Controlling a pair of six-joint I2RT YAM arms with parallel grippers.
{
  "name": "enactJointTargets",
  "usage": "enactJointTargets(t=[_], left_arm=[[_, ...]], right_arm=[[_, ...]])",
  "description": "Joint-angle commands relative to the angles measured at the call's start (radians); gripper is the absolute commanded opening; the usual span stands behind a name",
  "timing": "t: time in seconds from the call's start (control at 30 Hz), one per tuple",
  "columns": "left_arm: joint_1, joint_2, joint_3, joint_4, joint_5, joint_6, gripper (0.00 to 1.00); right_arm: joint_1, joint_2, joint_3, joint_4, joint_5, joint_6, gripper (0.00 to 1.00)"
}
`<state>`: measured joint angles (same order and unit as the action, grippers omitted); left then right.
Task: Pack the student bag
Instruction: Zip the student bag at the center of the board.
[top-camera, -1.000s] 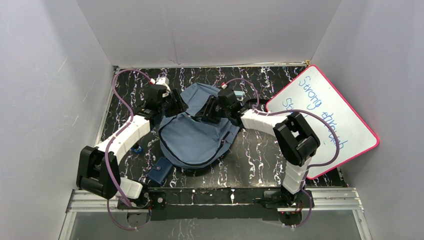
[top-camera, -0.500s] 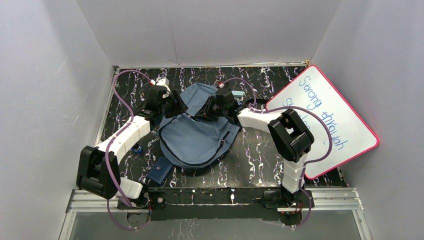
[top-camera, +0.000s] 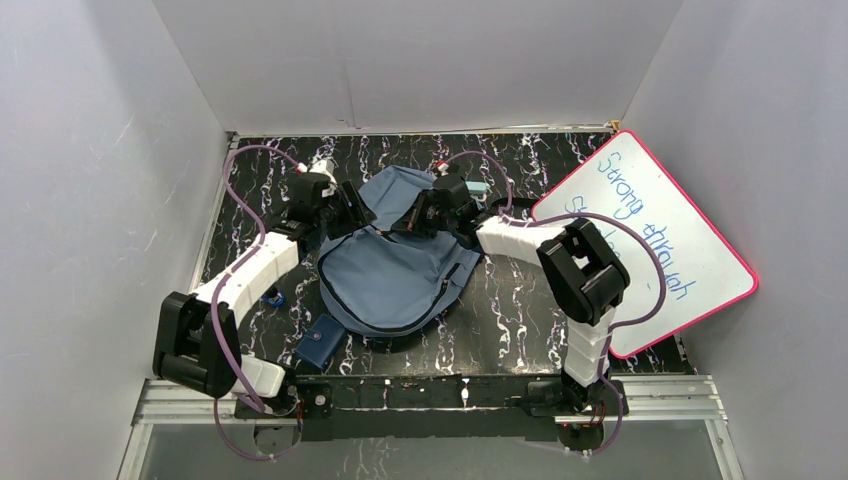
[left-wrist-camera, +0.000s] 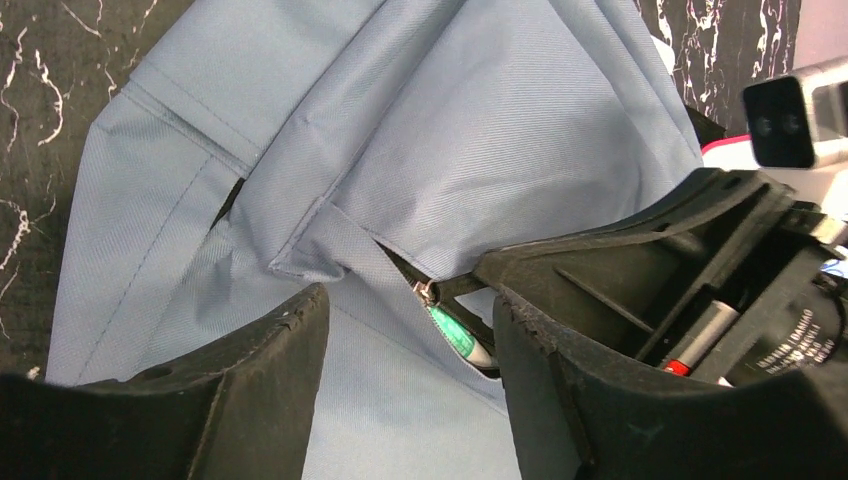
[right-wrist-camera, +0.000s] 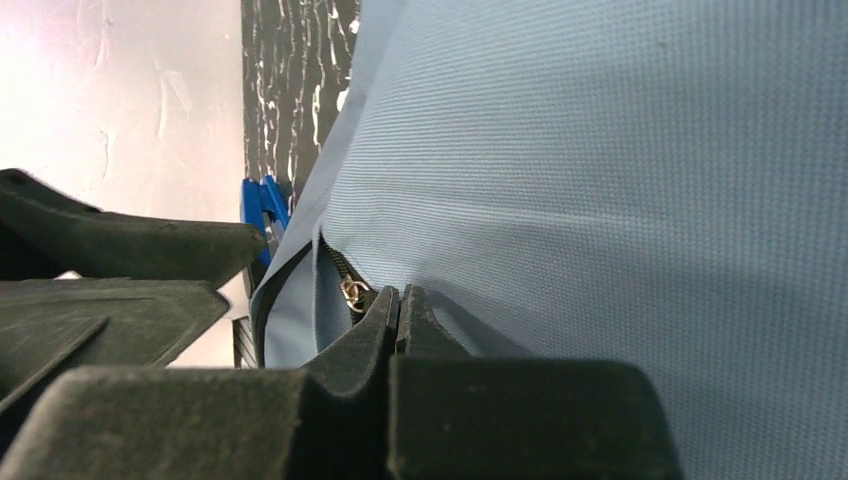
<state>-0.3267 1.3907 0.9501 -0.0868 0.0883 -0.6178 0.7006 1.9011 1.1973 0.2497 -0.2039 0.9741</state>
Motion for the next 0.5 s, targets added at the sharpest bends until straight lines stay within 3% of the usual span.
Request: enactJointTargets(t=[0.0, 0.47], left_arm=[[0.017, -0.014, -0.020, 0.007, 0.064, -0.064, 0.60], [0.017, 0.058, -0.018, 0.013, 0.089, -0.125, 0.66]], right_arm=[[-0.006, -0.093, -0.017, 0.105, 0.010, -0.048, 0.00], [-0.005, -0.144, -0.043, 0.181, -0.009, -0.069, 0.00]])
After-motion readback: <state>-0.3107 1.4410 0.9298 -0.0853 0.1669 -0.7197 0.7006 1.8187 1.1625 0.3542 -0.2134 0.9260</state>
